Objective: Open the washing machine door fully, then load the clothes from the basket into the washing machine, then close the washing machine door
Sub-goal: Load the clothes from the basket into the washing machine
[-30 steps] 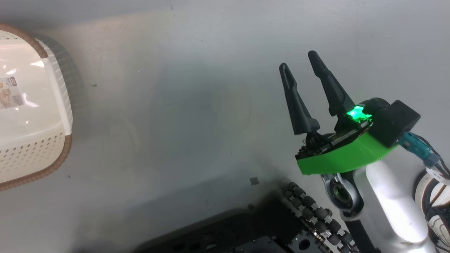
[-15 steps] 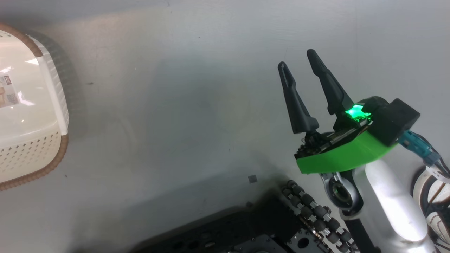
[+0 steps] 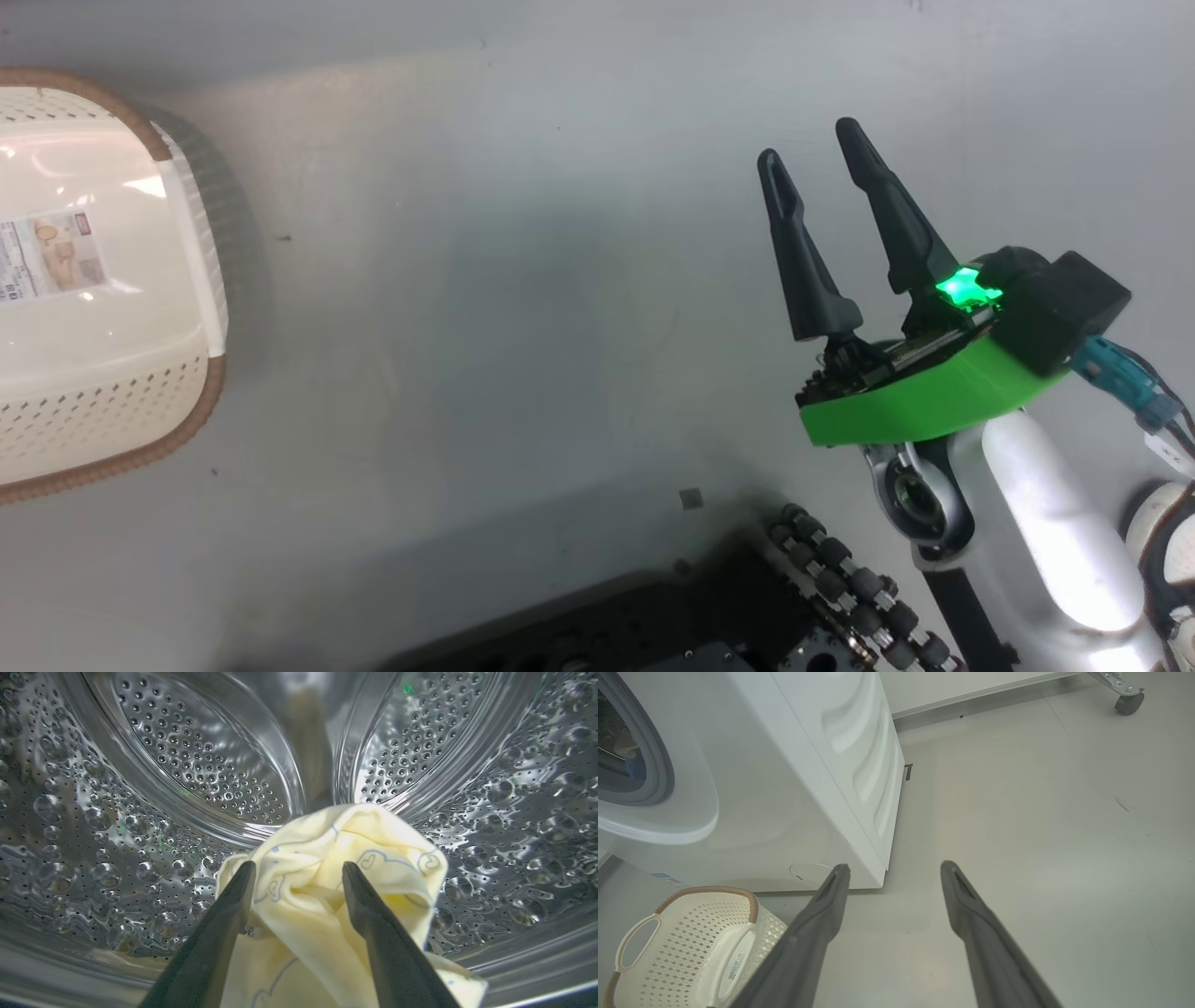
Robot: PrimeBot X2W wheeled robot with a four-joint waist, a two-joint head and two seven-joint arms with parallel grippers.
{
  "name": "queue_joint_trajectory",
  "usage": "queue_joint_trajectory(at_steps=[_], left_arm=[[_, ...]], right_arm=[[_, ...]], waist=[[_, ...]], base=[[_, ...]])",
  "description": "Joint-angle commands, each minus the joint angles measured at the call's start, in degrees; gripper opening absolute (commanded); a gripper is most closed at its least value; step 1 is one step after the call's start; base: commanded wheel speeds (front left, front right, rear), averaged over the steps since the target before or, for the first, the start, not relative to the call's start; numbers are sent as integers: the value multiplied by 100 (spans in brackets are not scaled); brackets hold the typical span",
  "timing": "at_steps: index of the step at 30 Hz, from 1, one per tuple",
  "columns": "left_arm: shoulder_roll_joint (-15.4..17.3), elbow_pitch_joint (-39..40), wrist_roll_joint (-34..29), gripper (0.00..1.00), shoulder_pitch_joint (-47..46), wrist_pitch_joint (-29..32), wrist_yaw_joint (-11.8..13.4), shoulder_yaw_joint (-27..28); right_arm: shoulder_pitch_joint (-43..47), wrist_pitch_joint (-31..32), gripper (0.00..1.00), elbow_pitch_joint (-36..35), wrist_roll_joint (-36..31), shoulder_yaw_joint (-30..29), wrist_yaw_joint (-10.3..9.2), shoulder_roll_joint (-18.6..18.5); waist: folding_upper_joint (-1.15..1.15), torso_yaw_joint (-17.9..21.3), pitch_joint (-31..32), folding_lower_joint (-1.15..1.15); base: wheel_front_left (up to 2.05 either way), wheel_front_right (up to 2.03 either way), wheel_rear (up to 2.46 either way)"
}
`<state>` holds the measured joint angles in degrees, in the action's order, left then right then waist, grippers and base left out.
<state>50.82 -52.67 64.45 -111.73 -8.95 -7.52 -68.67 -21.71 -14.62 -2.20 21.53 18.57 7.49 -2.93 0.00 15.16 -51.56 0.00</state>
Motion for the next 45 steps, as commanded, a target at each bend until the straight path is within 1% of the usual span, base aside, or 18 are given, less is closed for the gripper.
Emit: queue_joint_trajectory(at_steps=[1, 7, 10, 20, 24, 28, 33, 39, 45], left_arm=[[124, 82, 91, 100, 24, -61, 3, 109], [52, 289, 514, 100, 634, -204, 3, -103], [31, 361, 630, 100, 876, -276, 3, -158], [-44, 810, 1202, 100, 2367, -558, 3, -290], [-58, 963, 1096, 100, 2994, -598, 3, -290], [-118, 1151, 948, 100, 3615, -602, 3, 284], [-194, 1483, 406, 100, 4739, -604, 40, 1372], [-422, 2259, -439, 100, 6454, -604, 347, 2874], [-908, 3130, -1185, 100, 8133, -604, 663, 4154]], right_arm=[[106, -38, 100, -104, -62, 46, 0, 5], [105, -38, 100, 25, -238, -59, 0, 5], [116, -38, 100, 76, -303, -100, 0, 5], [290, -38, 100, 392, -584, -350, 0, 5], [388, -38, 100, 540, -687, -416, 0, 5], [492, -38, 100, 647, -772, -470, 0, 5], [655, -38, 100, 767, -795, -498, 0, 5], [928, -38, 100, 926, -820, -526, 0, 5], [1155, -38, 100, 1072, -839, -522, 0, 5]], waist=[[0, -89, 129, 0], [0, -296, 545, 0], [0, -373, 710, 0], [0, -770, 1740, 0], [0, -906, 2212, 0], [0, -1023, 2672, 0], [0, -1106, 3235, 0], [0, -1239, 3810, 0], [0, -1348, 4278, 0]], base=[[0, 0, 0], [0, 0, 0], [0, 0, 0], [0, 0, 0], [0, 0, 0], [0, 0, 0], [0, 0, 0], [0, 0, 0], [0, 0, 0]])
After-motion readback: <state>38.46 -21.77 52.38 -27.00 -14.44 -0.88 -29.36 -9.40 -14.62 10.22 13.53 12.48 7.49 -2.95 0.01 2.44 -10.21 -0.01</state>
